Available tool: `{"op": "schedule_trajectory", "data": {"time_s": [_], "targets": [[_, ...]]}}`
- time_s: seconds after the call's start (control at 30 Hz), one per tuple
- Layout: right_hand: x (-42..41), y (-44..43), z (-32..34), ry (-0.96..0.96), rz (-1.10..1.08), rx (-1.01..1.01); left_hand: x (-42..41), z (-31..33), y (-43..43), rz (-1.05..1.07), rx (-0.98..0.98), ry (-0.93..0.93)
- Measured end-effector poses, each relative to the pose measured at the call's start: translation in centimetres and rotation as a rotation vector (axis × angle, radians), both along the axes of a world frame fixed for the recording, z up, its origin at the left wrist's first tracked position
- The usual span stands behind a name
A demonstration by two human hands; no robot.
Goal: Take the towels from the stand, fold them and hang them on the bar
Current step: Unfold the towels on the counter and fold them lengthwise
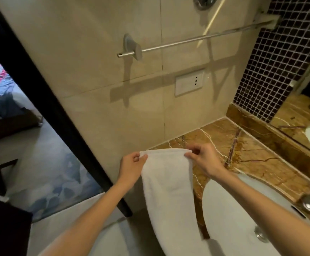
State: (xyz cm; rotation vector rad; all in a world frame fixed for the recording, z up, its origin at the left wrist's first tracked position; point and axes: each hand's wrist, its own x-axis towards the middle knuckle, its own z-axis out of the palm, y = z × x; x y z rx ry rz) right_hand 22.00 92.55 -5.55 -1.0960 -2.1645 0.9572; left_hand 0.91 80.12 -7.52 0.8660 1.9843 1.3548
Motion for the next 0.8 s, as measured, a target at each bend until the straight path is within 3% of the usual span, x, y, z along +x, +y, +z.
{"op": "schedule_trajectory", "data": {"time_s": [0.43, 0.63, 0.8], "targets": [[-3.2, 4.8, -8.2, -0.142, -0.083, -0.139, -2.0, -8.6, 5.4, -0.029, -0.166, -0.059], [-4.1, 6.3, -12.2, -0.171, -0.135, -0.22, -2.1, -12.1, 6.7, -0.031, -0.134, -0.163], [-4.9, 7.2, -14.7, -0.198, -0.182, -0.268, -2.7, -14.3, 7.7, -0.055, -0.196, -0.113]]}}
